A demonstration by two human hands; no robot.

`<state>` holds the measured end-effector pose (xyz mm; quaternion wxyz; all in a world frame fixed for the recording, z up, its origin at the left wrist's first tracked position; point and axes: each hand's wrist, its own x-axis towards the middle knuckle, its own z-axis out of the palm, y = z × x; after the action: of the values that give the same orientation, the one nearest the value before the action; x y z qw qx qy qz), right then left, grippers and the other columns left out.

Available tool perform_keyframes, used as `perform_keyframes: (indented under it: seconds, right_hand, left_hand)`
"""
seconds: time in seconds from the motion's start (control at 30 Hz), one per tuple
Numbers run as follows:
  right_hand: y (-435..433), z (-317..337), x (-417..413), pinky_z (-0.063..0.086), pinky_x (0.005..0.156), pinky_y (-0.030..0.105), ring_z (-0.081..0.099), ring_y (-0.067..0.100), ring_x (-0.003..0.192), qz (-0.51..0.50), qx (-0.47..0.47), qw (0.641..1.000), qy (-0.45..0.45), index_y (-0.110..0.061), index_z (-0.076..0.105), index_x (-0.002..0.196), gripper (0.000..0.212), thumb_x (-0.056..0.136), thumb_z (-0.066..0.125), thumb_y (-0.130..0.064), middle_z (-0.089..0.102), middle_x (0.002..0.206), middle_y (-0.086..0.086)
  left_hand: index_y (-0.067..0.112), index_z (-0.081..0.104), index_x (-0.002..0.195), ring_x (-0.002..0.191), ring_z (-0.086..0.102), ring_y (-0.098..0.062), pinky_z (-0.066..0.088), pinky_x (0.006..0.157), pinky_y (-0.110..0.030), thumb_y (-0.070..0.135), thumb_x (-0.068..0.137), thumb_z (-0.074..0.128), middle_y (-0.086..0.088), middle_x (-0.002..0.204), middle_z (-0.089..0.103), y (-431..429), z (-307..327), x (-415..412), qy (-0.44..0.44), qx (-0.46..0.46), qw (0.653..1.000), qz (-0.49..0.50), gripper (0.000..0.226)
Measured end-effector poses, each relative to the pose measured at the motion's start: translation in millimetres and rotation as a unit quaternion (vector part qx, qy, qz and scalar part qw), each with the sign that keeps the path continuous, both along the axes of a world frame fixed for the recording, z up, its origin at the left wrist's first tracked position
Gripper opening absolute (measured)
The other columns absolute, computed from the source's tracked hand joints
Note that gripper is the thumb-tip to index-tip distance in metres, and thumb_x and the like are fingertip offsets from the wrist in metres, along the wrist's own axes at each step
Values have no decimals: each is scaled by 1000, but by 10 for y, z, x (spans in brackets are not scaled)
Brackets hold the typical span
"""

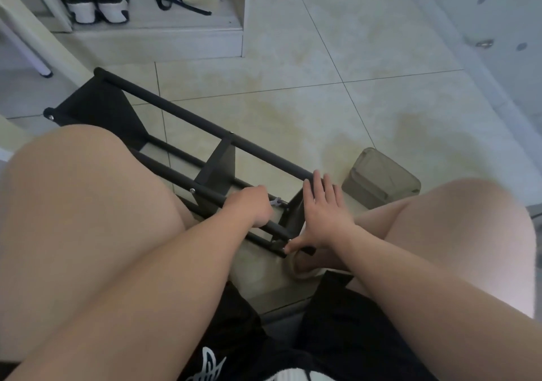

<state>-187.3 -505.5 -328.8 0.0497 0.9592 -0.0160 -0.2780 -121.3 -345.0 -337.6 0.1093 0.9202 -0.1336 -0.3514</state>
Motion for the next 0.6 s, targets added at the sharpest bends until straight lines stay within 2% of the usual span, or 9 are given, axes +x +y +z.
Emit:
perform_keyframes:
  seconds: [0.1,0.23,0.33,0.4,0.5,0.6]
  right_hand:
    - [-2,-36,28,-11,123,53,-31,41,148,-10,40,999,28,-2,-23,155,166,50,66,-94,-37,158,23]
    - [-37,-62,73,-10,122,52,-33,41,147,-10,50,998,35,-3,-23,155,166,49,66,-94,-38,157,23]
    - [-76,-43,83,-8,123,51,-29,41,149,-2,52,998,37,-3,-19,157,163,51,67,-93,-34,159,24]
    - [-80,-23,87,-6,123,50,-26,41,150,0,56,998,33,-2,-15,158,161,53,68,-92,-31,161,24]
    - [-83,0,77,-3,125,50,-19,40,153,7,45,999,10,-2,-11,159,162,50,68,-93,-24,164,23]
    - [-71,8,47,-6,124,51,-16,39,153,19,29,999,-10,-3,-10,159,162,48,64,-96,-19,165,23]
  left_hand:
    - [16,45,103,91,53,-28,42,77,-37,20,95,42,-6,98,52,-7,-7,-5,-2,5,1000,-8,9]
    - [16,47,101,90,54,-28,41,78,-37,18,94,43,-6,99,56,-49,0,19,6,7,1000,-9,8]
    - [14,54,97,95,55,-30,42,93,-42,17,93,42,-7,102,62,-98,7,15,17,21,999,-29,13]
    - [14,59,98,96,57,-29,43,97,-42,15,92,44,-5,101,65,-107,-10,25,19,19,999,-26,16]
    - [13,71,107,99,64,-26,50,96,-39,18,96,55,-5,106,71,-98,-56,83,49,-22,999,-10,20]
    - [17,76,103,95,64,-20,48,85,-29,19,93,67,-1,99,72,-85,-61,141,81,-83,993,4,14]
